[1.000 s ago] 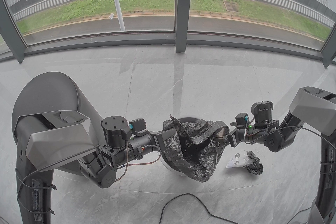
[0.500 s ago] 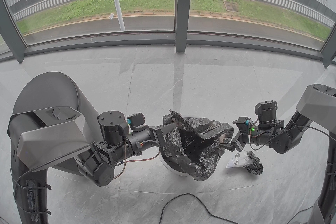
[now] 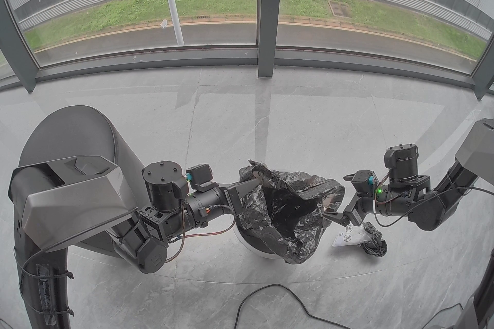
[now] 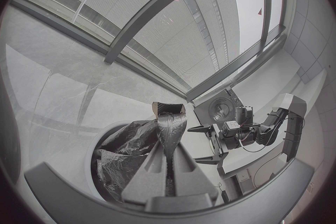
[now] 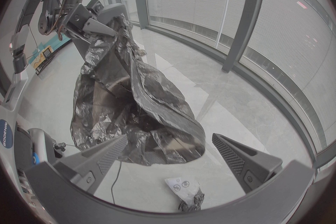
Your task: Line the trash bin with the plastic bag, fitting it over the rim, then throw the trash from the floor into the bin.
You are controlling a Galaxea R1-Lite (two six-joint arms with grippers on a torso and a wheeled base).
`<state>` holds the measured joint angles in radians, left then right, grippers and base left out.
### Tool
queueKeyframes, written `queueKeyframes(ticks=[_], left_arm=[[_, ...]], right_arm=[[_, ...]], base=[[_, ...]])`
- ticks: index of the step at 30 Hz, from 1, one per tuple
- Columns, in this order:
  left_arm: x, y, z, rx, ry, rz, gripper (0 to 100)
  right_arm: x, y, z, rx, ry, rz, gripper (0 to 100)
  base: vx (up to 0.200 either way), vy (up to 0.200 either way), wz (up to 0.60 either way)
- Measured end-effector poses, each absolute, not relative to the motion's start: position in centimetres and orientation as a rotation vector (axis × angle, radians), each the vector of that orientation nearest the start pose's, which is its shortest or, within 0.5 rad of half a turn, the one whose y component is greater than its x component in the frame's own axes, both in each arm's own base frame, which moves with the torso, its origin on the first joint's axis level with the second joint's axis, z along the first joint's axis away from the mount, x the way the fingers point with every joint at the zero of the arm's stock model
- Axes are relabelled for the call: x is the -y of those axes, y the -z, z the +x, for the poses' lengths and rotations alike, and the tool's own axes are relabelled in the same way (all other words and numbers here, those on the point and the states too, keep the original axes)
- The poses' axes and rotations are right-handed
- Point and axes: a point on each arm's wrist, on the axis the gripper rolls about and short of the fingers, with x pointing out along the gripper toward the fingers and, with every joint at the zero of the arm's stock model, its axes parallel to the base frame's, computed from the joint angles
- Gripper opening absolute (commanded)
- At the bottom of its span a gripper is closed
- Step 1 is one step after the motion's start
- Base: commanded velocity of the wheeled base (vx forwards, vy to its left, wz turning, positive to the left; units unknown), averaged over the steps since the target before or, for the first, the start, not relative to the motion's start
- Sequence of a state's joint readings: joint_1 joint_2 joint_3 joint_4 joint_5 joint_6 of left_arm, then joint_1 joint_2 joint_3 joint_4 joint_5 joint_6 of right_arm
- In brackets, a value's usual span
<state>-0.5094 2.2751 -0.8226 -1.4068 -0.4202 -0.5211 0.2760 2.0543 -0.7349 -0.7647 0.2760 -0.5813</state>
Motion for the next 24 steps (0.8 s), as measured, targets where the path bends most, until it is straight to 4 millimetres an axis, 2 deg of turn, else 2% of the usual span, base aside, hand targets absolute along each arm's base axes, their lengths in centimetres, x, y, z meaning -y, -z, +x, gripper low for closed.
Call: queueKeyframes(ticks=[10, 24], left_arm=[[20.5, -5.9, 33.2, -0.296, 0.907, -0.48, 0], [20.3, -4.8, 32.6, -0.336, 0.894, -0.475, 0]], right_arm=[[-11.8, -5.9, 34.1, -0.366, -0.685, -0.559, 100], [-12.5, -7.6, 38.7, -0.24, -0.598, -0.478, 100]], base=[[0.0, 0.0, 0.0], [0.0, 0.0, 0.0]])
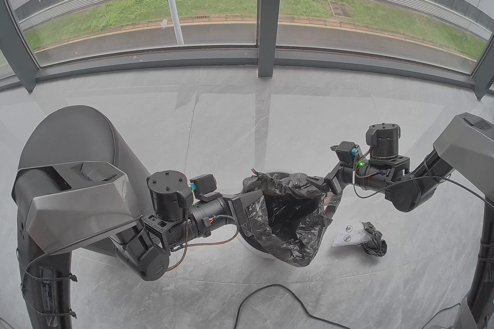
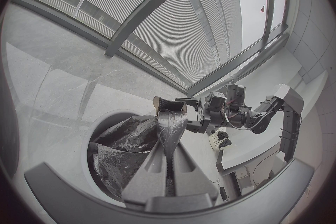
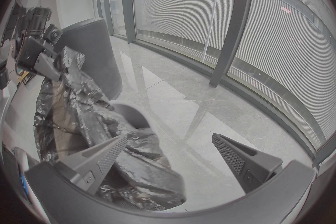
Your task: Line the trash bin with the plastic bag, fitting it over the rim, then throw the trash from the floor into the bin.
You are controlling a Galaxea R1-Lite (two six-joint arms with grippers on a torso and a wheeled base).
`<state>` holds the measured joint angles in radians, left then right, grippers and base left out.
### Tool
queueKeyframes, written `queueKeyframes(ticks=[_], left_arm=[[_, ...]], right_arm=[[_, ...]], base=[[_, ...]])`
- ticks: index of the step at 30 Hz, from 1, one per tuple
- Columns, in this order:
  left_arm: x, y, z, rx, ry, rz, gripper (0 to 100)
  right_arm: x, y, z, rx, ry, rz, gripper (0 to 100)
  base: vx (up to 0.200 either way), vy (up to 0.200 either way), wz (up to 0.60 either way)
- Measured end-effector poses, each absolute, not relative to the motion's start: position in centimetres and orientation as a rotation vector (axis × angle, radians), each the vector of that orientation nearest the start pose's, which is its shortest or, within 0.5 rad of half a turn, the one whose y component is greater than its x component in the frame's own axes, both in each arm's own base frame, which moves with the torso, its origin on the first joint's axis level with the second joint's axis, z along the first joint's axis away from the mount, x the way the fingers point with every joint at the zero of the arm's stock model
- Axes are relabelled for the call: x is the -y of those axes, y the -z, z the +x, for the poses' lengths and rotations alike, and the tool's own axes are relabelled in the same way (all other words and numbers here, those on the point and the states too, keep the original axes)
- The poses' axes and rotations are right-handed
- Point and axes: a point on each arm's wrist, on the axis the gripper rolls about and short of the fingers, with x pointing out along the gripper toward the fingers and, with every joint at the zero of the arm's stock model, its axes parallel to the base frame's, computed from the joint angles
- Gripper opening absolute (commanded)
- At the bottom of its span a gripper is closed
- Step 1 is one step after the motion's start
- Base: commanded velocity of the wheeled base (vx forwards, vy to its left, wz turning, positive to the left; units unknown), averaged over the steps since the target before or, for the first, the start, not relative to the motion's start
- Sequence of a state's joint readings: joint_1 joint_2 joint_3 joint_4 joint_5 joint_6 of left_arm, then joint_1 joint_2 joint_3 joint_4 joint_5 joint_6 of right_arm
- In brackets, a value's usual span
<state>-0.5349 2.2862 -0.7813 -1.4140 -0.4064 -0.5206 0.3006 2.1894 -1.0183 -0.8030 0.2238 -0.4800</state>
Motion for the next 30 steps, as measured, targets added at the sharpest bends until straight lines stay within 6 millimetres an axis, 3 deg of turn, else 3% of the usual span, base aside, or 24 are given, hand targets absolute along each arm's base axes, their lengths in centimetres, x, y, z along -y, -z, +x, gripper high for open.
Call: queueKeyframes(ticks=[10, 19, 25, 30], left_arm=[[19.9, -3.2, 33.7, -0.34, 0.864, -0.475, 0], [19.6, -2.8, 34.3, -0.338, 0.852, -0.476, 0], [19.5, -2.9, 34.4, -0.327, 0.851, -0.477, 0], [19.5, -3.2, 34.4, -0.315, 0.856, -0.478, 0]], right_arm=[[-13.1, -6.9, 40.0, -0.221, -0.599, -0.46, 100], [-12.8, -4.7, 36.5, -0.35, -0.654, -0.464, 100], [-15.2, -4.1, 34.5, -0.371, -0.732, -0.481, 100], [-16.7, -3.6, 34.5, -0.367, -0.752, -0.495, 100]], base=[[0.0, 0.0, 0.0], [0.0, 0.0, 0.0], [0.0, 0.0, 0.0], [0.0, 0.0, 0.0]])
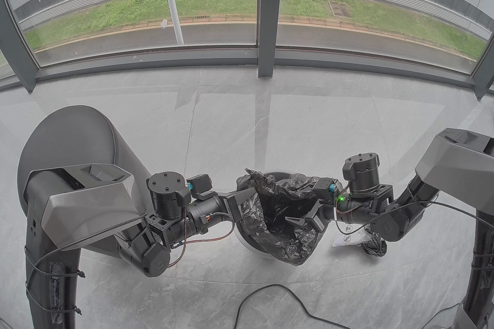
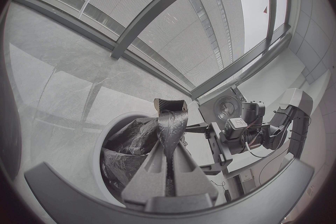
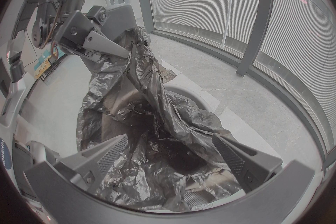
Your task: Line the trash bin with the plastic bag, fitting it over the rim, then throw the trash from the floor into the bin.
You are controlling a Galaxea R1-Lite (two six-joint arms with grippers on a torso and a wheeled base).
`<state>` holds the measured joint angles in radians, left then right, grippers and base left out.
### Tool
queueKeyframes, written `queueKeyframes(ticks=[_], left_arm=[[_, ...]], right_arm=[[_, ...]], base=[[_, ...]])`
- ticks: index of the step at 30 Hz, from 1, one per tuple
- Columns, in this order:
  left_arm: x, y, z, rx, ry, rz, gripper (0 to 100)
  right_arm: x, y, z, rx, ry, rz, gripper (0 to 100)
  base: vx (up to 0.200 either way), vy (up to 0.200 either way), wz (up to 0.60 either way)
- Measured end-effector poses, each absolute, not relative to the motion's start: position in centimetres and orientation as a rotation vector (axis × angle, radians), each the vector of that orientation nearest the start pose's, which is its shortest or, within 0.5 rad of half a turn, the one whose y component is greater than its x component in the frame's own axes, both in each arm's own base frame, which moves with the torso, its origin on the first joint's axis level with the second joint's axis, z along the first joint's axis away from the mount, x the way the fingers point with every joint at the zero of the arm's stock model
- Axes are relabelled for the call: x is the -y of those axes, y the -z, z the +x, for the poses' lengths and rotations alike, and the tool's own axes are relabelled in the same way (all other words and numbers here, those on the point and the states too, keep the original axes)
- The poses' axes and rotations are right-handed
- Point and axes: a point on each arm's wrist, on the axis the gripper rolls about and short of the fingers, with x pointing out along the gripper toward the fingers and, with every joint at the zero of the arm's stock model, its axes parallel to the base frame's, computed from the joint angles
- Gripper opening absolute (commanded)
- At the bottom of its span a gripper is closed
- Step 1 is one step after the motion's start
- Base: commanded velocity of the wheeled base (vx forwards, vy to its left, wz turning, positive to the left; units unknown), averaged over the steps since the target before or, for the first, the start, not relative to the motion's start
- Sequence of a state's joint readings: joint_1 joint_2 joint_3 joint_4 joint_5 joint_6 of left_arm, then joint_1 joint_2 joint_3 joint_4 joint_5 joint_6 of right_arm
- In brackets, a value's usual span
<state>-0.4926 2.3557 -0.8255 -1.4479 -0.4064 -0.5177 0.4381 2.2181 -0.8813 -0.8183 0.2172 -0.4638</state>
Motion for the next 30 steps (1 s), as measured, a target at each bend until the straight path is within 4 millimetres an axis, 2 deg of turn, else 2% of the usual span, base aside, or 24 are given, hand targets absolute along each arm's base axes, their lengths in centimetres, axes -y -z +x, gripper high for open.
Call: queueKeyframes(ticks=[6, 15, 16, 26, 30], left_arm=[[19.4, -3.3, 34.1, -0.317, 0.856, -0.477, 0], [18.4, -2.8, 34.5, -0.321, 0.835, -0.474, 0], [18.3, -2.8, 34.5, -0.322, 0.834, -0.474, 0], [18.2, -2.0, 35.0, -0.331, 0.824, -0.475, 0], [18.2, -1.9, 35.8, -0.317, 0.82, -0.476, 0]], right_arm=[[-17.7, -3.9, 36.6, -0.31, -0.689, -0.501, 100], [-15.4, -5.0, 39.3, -0.252, -0.591, -0.482, 100], [-15.2, -5.2, 39.6, -0.243, -0.584, -0.48, 0], [-15.3, -5.7, 41.2, -0.197, -0.561, -0.464, 0], [-15.7, -5.5, 41.8, -0.164, -0.554, -0.453, 0]], base=[[0.0, 0.0, 0.0], [0.0, 0.0, 0.0], [0.0, 0.0, 0.0], [0.0, 0.0, 0.0], [0.0, 0.0, 0.0]])
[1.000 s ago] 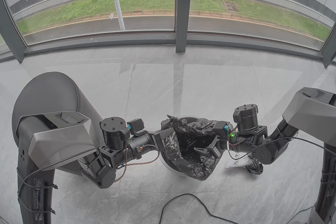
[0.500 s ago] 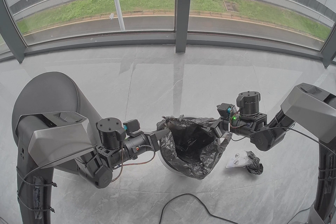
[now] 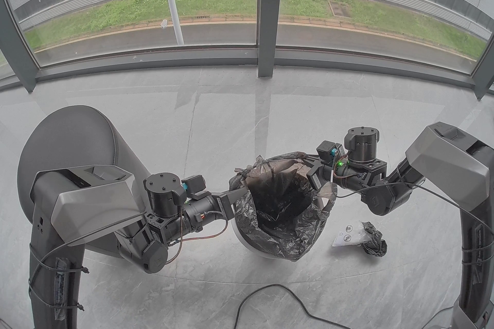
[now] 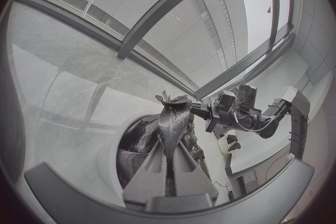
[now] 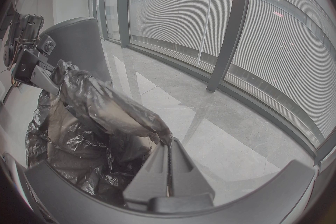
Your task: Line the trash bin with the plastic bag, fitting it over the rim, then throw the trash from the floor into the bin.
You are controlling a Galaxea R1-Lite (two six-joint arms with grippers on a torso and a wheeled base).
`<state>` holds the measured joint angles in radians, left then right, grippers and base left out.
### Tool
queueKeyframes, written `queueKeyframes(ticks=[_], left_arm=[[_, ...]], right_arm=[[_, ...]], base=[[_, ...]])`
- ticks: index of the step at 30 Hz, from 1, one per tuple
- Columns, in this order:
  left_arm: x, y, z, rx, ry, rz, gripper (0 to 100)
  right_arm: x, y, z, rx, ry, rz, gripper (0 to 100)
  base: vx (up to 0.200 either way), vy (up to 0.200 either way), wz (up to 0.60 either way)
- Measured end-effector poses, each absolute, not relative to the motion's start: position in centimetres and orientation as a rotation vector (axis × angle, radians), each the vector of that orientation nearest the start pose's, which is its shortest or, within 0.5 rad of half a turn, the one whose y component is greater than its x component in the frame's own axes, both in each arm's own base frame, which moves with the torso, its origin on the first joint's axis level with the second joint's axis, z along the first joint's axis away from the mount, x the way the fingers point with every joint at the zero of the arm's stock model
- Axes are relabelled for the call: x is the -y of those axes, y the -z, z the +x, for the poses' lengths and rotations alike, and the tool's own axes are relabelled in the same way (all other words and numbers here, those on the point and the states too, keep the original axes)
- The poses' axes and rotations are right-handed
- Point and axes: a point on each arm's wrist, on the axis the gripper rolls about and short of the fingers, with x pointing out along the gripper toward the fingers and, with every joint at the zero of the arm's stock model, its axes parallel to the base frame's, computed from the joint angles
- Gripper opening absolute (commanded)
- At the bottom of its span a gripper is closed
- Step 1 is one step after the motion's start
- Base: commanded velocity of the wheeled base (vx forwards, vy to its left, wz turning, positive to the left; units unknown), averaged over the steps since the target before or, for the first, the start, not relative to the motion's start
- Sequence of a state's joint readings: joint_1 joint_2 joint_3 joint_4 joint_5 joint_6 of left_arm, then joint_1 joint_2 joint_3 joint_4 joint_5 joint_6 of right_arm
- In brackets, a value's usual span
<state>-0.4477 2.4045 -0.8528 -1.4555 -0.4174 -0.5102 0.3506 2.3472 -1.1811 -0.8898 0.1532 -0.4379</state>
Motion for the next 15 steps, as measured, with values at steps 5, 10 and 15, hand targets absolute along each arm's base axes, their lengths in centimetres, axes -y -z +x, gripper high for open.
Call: queueKeyframes(ticks=[5, 10, 15], left_arm=[[18.0, -1.4, 36.5, -0.327, 0.803, -0.477, 0], [17.4, -0.9, 37.0, -0.334, 0.784, -0.479, 0], [16.6, -0.5, 37.4, -0.334, 0.759, -0.481, 0]], right_arm=[[-16.3, -4.8, 42.6, -0.153, -0.555, -0.443, 0], [-17.3, -4.1, 42.8, -0.147, -0.57, -0.428, 0], [-18.3, -3.8, 42.9, -0.134, -0.585, -0.416, 0]], base=[[0.0, 0.0, 0.0], [0.0, 0.0, 0.0], [0.0, 0.0, 0.0]])
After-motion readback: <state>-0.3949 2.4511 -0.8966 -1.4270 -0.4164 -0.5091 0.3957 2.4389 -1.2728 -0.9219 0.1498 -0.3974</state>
